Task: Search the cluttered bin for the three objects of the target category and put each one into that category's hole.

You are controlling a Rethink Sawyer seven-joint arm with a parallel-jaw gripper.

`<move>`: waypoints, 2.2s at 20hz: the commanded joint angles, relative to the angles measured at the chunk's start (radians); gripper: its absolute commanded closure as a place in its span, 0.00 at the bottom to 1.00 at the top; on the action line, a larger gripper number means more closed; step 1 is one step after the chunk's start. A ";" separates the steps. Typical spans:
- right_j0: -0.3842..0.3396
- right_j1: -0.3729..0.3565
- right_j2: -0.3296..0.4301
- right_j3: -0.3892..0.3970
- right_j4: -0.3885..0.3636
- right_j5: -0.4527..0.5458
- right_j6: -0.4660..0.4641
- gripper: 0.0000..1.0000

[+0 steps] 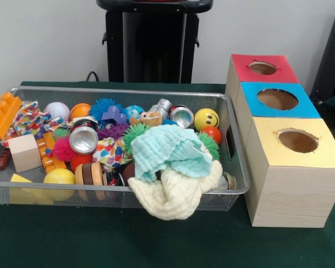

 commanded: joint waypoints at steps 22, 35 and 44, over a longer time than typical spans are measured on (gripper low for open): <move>0.003 -0.087 0.016 -0.144 0.327 0.313 0.391 0.00; 0.011 -0.110 0.037 -0.127 0.466 0.586 0.452 0.00; -0.002 -0.090 0.079 -0.137 0.504 0.664 0.430 0.00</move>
